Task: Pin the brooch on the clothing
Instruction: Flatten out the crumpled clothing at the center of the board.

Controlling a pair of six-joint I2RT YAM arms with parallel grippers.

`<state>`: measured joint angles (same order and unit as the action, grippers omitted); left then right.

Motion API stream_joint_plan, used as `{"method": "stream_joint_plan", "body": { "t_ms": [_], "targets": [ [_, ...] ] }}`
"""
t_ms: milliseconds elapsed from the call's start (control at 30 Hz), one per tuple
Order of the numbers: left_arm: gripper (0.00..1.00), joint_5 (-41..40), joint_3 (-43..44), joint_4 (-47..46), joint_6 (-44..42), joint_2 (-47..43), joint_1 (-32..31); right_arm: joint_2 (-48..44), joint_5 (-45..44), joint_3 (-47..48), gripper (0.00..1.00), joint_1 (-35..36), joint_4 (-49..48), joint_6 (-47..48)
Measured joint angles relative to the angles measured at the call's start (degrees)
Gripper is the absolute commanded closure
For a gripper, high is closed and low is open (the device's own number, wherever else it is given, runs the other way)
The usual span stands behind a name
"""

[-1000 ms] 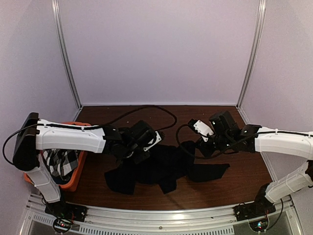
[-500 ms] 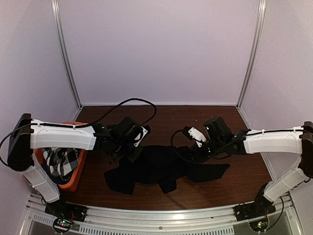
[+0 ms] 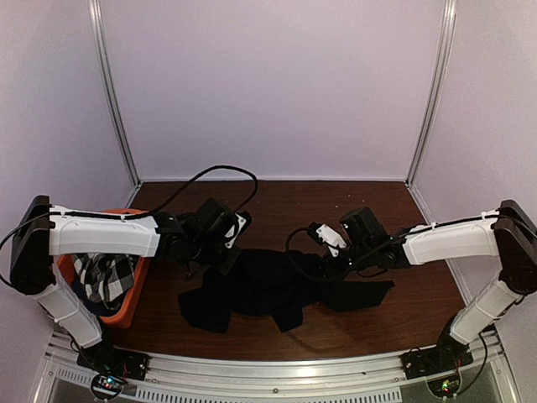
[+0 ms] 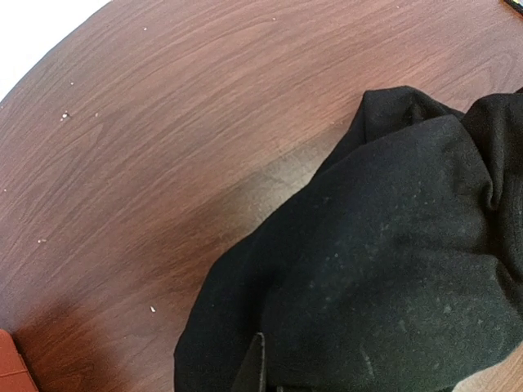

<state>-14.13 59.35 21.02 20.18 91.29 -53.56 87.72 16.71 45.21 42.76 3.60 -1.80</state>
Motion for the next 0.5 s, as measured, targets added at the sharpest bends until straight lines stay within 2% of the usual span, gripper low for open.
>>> {"method": "stream_joint_plan", "body": {
  "t_ms": [100, 200, 367, 500],
  "targets": [
    [1.0, 0.1, 0.0, -0.1, 0.1, 0.0, 0.0, 1.2, -1.8, 0.2, 0.77, 0.5, -0.7, -0.3],
    [1.0, 0.1, 0.0, -0.2, 0.2, 0.0, 0.0, 2.7, -3.4, 0.6, 0.99, 1.0, -1.4, -0.4],
    [1.0, 0.2, 0.0, -0.2, 0.5, -0.1, 0.0, 3.3, -5.0, 1.1, 1.0, 1.4, -1.4, 0.0],
    [1.0, 1.0, 1.4, 1.2, 0.5, -1.6, 0.3, -0.6, -7.8, 2.2, 1.0, 1.9, 1.7, 1.7]
  ]
}}
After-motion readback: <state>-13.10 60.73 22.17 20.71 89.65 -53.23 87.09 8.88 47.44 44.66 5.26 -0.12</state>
